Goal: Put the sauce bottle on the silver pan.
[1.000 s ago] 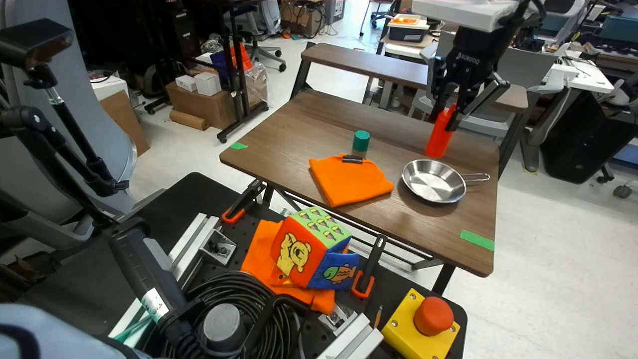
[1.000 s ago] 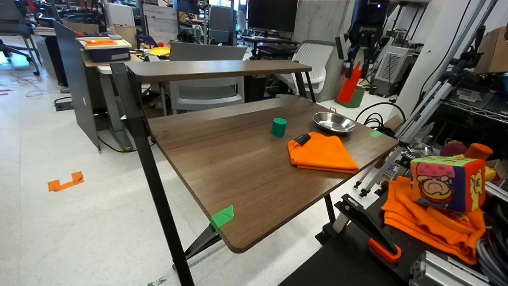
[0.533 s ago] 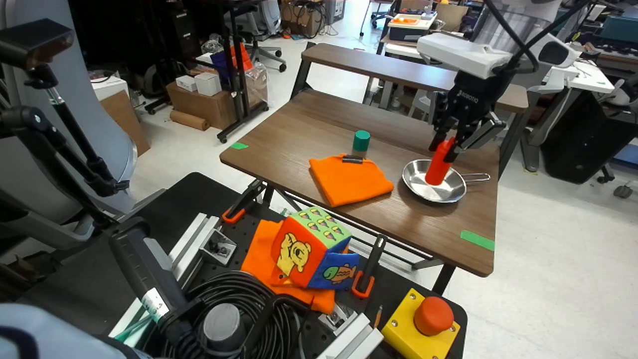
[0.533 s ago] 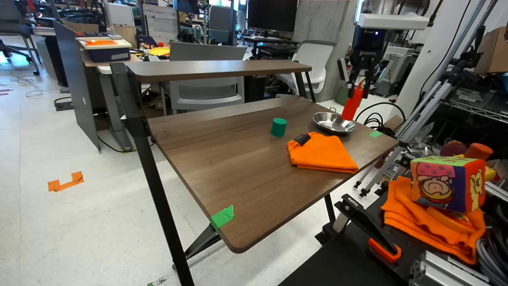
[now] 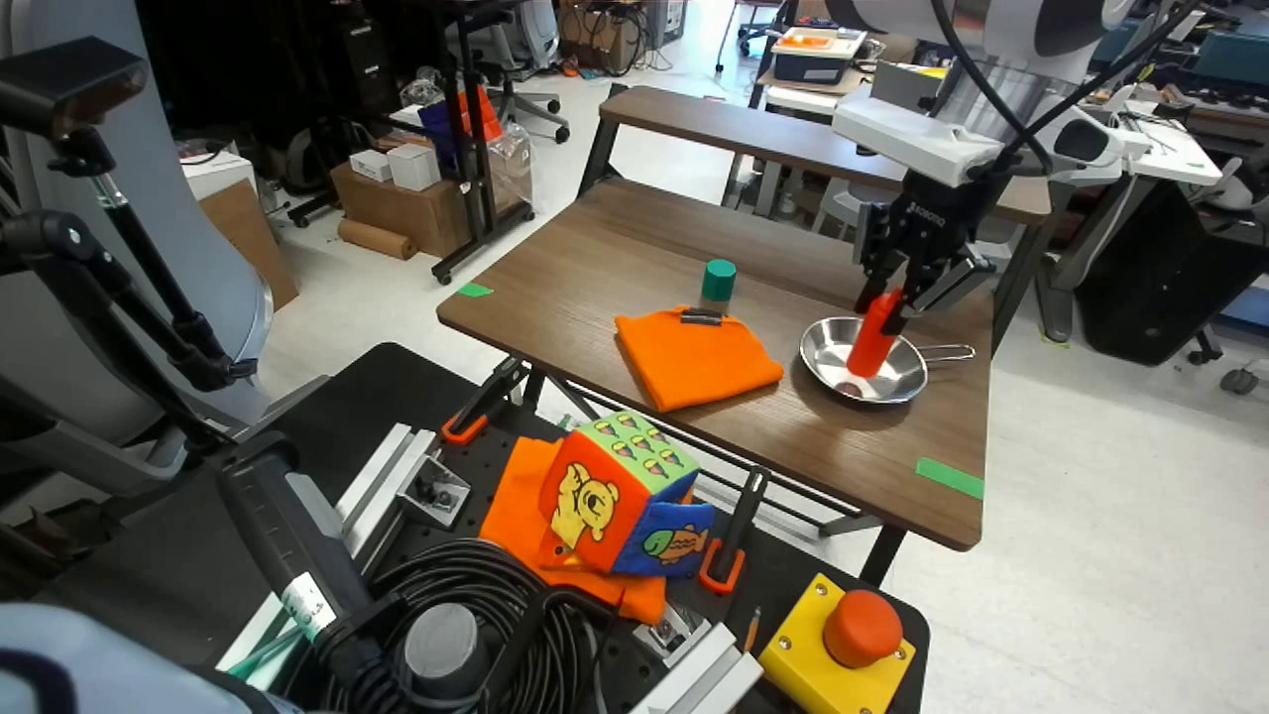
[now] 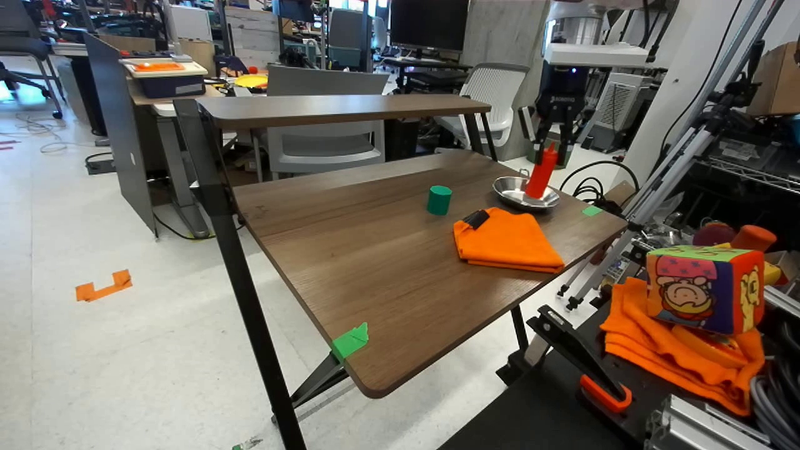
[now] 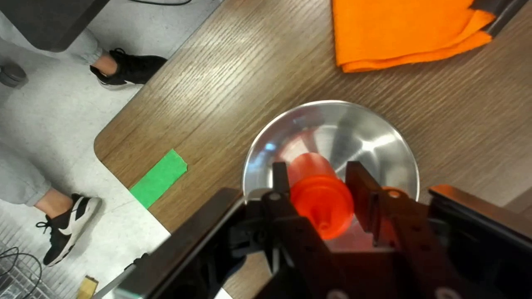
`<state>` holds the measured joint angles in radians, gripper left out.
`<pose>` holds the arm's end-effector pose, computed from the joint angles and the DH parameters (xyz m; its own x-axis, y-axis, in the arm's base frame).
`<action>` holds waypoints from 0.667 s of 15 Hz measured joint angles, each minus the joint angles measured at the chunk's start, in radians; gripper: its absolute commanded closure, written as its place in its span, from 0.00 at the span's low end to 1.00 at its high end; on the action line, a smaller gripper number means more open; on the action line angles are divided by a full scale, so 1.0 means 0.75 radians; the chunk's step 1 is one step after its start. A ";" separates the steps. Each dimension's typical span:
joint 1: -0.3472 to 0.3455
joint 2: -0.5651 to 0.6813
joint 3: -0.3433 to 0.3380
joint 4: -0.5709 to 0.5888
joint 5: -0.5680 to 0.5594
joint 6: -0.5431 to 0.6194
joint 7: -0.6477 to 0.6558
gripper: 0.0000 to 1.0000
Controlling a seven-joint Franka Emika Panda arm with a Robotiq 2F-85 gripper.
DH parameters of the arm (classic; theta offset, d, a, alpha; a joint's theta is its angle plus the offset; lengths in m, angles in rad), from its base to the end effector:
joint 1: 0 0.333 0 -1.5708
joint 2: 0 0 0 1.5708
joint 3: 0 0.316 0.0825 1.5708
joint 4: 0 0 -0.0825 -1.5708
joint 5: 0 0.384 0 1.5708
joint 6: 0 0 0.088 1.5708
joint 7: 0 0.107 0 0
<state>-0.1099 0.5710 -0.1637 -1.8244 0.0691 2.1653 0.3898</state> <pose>0.6025 -0.1611 0.2082 0.7486 -0.6362 -0.1868 -0.6252 -0.7711 0.1209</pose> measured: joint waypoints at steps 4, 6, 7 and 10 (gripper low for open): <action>0.000 0.062 0.000 0.088 0.015 -0.010 0.006 0.86; 0.000 0.093 0.000 0.118 0.020 -0.015 0.016 0.36; 0.000 0.109 0.000 0.131 0.021 -0.019 0.019 0.35; 0.000 0.134 0.005 0.154 0.038 -0.049 0.021 0.14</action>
<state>-0.1097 0.6713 -0.1603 -1.7092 0.0980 2.1282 0.4056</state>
